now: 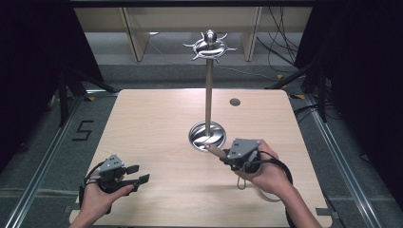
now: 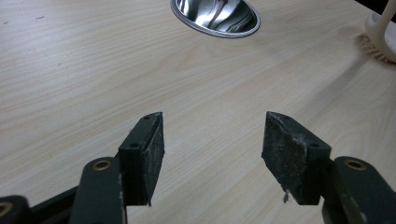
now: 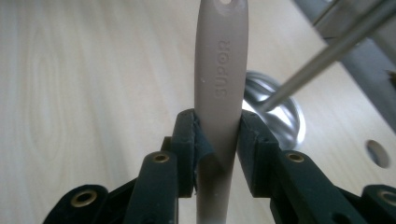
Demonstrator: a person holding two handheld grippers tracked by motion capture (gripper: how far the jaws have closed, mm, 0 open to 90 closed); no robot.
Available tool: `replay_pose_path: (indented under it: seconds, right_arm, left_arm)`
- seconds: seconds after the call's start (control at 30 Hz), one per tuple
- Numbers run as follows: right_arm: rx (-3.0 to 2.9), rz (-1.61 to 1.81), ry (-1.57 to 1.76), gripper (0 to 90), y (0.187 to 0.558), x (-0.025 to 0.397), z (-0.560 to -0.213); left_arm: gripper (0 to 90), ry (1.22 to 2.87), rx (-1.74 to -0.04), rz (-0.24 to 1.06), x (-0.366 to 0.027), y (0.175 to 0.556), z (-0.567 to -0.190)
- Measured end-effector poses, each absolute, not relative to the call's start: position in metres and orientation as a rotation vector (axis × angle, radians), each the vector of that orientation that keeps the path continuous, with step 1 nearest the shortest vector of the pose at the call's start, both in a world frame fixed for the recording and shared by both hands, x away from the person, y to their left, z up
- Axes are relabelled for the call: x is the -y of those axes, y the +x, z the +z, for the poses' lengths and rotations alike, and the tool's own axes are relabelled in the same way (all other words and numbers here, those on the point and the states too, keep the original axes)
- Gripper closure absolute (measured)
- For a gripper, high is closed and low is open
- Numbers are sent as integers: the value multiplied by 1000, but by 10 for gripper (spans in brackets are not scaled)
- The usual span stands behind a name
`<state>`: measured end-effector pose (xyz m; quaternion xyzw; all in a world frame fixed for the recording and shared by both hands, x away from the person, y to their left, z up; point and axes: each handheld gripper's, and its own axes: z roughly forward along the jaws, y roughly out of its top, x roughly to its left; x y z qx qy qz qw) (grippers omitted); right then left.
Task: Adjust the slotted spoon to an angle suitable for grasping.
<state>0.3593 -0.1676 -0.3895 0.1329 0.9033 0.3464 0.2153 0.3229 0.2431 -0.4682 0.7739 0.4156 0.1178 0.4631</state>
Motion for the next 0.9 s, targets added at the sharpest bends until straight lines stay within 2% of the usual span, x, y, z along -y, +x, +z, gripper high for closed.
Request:
replay_pose_path:
  seconds: [0.27, 0.9]
  right_arm:
    - [-2356, 1098, 518, 703, 363, 196, -379]
    - [-2219, 1238, 625, 703, 358, 230, -367]
  left_arm:
    - [381, 1900, -1021, 287, -243, 323, -468]
    - [381, 1905, -1022, 273, -237, 327, -468]
